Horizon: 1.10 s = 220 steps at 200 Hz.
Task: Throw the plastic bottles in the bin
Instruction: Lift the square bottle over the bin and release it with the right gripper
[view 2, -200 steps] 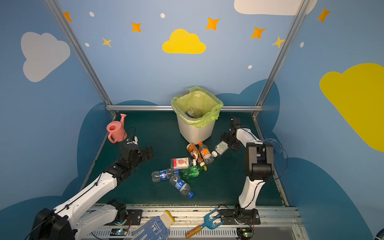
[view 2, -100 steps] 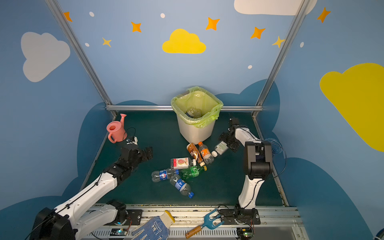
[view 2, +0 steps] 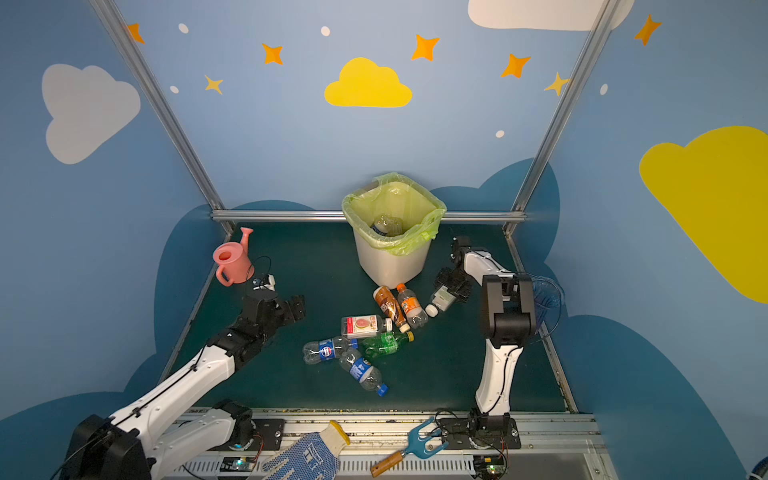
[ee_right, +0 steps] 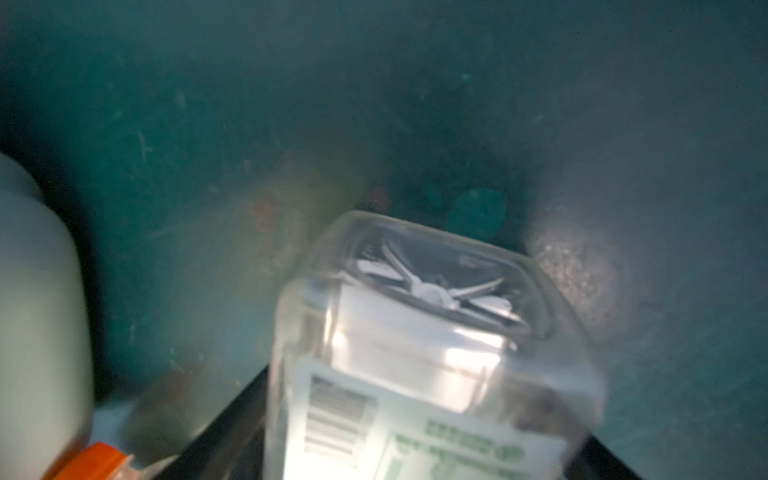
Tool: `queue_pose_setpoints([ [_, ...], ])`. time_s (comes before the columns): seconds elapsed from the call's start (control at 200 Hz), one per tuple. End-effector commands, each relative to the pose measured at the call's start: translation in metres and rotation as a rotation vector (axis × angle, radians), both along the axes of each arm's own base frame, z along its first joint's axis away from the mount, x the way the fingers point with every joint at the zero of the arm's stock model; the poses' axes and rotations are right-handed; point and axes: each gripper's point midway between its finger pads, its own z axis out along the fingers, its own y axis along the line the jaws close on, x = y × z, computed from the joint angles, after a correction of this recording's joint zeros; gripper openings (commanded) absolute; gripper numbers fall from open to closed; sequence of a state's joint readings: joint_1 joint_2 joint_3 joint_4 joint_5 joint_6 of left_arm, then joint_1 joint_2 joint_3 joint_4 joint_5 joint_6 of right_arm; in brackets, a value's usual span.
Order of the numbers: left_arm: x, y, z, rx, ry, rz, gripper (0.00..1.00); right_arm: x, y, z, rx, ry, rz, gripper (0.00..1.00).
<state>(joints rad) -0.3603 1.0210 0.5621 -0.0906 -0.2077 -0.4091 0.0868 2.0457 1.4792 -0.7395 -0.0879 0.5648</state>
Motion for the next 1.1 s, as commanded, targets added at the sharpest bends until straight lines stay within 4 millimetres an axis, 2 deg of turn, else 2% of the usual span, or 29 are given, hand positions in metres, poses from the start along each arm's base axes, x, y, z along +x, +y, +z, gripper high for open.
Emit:
queue_pose_setpoints([
  [0.0, 0.001, 0.001, -0.002, -0.01, 0.001, 0.01, 1.0, -0.005, -0.001, -0.008, 0.021, 0.044, 0.028, 0.65],
  [0.075, 0.001, 0.002, -0.003, -0.009, 0.003, 0.015, 1.0, -0.002, 0.001, -0.004, 0.048, 0.029, 0.026, 0.58],
  [0.15, 0.001, 0.006, -0.005, -0.011, 0.008, 0.031, 1.0, 0.003, 0.001, 0.009, 0.055, -0.014, 0.032, 0.52],
  [0.23, 0.001, 0.008, -0.008, -0.029, 0.017, 0.042, 1.0, 0.012, -0.002, 0.037, 0.057, -0.104, 0.03, 0.43],
  [0.315, 0.002, 0.009, -0.011, -0.048, 0.03, 0.048, 1.0, 0.024, -0.004, 0.081, 0.088, -0.234, 0.02, 0.43],
  [0.415, 0.004, 0.012, -0.016, -0.062, 0.047, 0.068, 1.0, 0.034, -0.016, 0.16, 0.113, -0.444, -0.007, 0.44],
  [0.516, 0.005, 0.017, -0.02, -0.084, 0.059, 0.09, 1.0, 0.032, -0.037, 0.266, 0.098, -0.73, -0.041, 0.44],
  [0.586, 0.006, 0.019, -0.022, -0.097, 0.065, 0.101, 1.0, 0.016, -0.05, 0.344, 0.07, -0.965, -0.073, 0.46],
  [0.646, 0.007, 0.021, -0.024, -0.111, 0.066, 0.112, 1.0, -0.008, -0.059, 0.41, 0.028, -1.179, -0.1, 0.49],
  [0.701, 0.008, 0.021, -0.025, -0.127, 0.063, 0.119, 1.0, -0.028, -0.066, 0.455, 0.004, -1.32, -0.14, 0.51],
  [0.761, 0.008, 0.02, -0.026, -0.143, 0.068, 0.119, 1.0, -0.038, -0.066, 0.487, 0.023, -1.409, -0.155, 0.52],
  [0.796, 0.009, 0.019, -0.025, -0.153, 0.068, 0.115, 1.0, -0.036, -0.061, 0.498, 0.065, -1.438, -0.145, 0.53],
  [0.836, 0.01, 0.018, -0.025, -0.162, 0.071, 0.113, 1.0, -0.023, -0.049, 0.504, 0.134, -1.445, -0.113, 0.53],
  [0.876, 0.01, 0.016, -0.026, -0.173, 0.08, 0.112, 1.0, -0.006, -0.029, 0.504, 0.199, -1.424, -0.057, 0.53],
  [0.896, 0.01, 0.015, -0.026, -0.178, 0.085, 0.11, 1.0, 0.006, -0.016, 0.498, 0.224, -1.394, -0.021, 0.53],
  [0.906, 0.009, 0.015, -0.026, -0.181, 0.087, 0.109, 1.0, 0.007, -0.008, 0.502, 0.236, -1.396, 0.004, 0.53],
  [0.971, 0.008, 0.011, -0.027, -0.194, 0.107, 0.098, 1.0, 0.04, 0.046, 0.481, 0.29, -1.297, 0.159, 0.56],
  [1.006, 0.008, 0.01, -0.027, -0.195, 0.117, 0.094, 1.0, 0.058, 0.078, 0.461, 0.321, -1.222, 0.24, 0.57],
  [1.051, 0.007, 0.011, -0.028, -0.194, 0.127, 0.099, 1.0, 0.07, 0.118, 0.435, 0.344, -1.125, 0.357, 0.61],
  [1.096, 0.006, 0.011, -0.026, -0.189, 0.13, 0.099, 1.0, 0.078, 0.14, 0.412, 0.286, -1.045, 0.432, 0.69],
])
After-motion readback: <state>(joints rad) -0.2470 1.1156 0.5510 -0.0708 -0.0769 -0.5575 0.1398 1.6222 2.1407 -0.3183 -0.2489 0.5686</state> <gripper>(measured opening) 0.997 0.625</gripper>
